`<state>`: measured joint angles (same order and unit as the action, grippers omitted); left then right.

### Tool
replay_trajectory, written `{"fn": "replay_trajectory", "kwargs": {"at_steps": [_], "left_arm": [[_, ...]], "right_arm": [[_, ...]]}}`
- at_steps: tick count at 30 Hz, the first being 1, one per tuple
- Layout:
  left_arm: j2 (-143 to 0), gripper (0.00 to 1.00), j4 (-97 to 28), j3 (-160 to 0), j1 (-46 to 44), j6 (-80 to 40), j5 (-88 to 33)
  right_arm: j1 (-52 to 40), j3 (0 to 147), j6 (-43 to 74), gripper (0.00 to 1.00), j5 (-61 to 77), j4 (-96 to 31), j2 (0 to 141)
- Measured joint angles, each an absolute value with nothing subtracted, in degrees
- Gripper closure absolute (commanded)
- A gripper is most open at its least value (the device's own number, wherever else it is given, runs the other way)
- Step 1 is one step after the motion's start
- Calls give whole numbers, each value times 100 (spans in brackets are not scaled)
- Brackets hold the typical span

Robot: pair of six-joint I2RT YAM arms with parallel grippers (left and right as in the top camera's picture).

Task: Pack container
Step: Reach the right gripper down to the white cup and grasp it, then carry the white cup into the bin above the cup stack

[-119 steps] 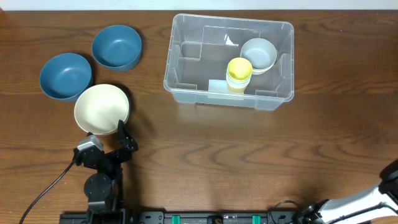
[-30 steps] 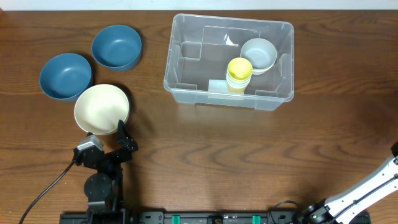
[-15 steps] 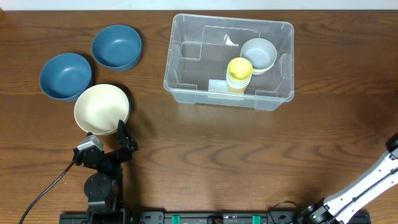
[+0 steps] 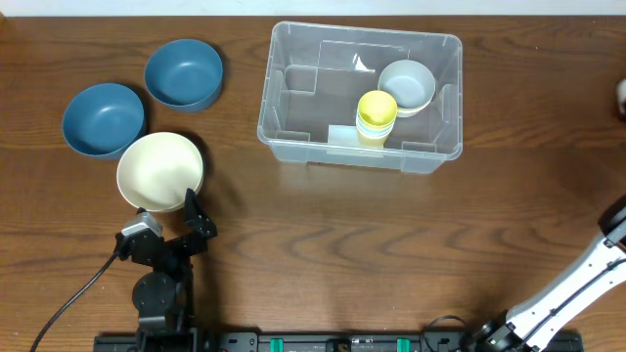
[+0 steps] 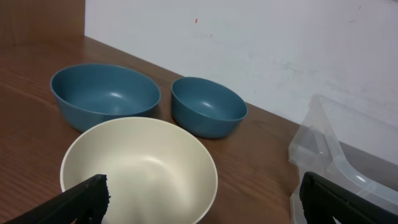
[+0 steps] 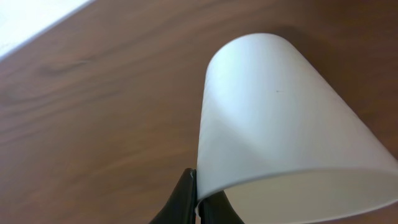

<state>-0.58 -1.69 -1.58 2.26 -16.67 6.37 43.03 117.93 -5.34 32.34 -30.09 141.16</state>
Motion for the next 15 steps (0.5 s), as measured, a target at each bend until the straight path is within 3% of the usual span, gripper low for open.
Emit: {"fn": "replay_trajectory", "kwargs": {"at_steps": [15], "left_arm": [[-58,2,-169,-158,226,-1667,637]], "right_arm": [[1984,11813,-526,99,3146,-5612,10575]]}}
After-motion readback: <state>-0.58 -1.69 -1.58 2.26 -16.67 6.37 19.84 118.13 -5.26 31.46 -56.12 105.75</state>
